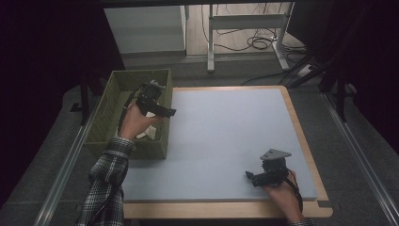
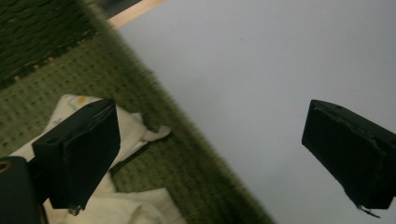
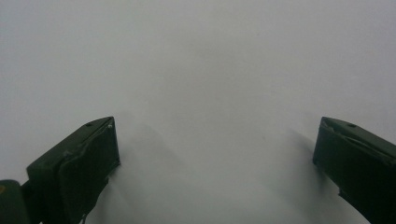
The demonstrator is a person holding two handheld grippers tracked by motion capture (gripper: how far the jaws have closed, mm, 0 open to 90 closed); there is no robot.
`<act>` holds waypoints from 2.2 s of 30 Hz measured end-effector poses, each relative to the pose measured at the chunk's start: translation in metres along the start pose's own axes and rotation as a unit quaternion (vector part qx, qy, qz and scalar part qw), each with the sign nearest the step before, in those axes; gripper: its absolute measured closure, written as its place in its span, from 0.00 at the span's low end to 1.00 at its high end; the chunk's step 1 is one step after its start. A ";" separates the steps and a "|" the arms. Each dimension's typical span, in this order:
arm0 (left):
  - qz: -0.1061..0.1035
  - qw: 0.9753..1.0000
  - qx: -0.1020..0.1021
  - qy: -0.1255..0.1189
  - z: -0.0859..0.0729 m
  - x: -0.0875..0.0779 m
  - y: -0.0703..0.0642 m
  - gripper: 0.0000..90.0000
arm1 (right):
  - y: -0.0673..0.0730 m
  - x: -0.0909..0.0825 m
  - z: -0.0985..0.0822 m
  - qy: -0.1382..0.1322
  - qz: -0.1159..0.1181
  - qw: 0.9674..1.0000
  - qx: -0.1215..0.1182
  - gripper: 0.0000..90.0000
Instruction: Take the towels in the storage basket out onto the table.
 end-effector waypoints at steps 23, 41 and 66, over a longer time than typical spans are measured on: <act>0.013 0.991 -0.095 0.093 -0.062 0.056 0.099 0.02 | 0.000 0.000 0.000 0.000 0.001 1.000 0.001 0.00; -0.006 0.965 -0.164 0.206 -0.095 0.098 0.112 0.26 | 0.000 0.000 0.000 0.000 0.001 1.000 0.001 0.01; -0.050 0.982 -0.158 0.091 -0.069 0.035 0.102 0.84 | 0.000 0.000 0.000 0.000 0.001 1.000 0.001 0.00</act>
Point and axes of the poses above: each handheld gripper's, and its own axes: x roughly forward along the jaws, z roughly out of its top, y roughly to its left, the point moved 10 cm from there along x, roughly forward along the jaws, and after that the axes turned 15 degrees about y, right-handed, at the moved point
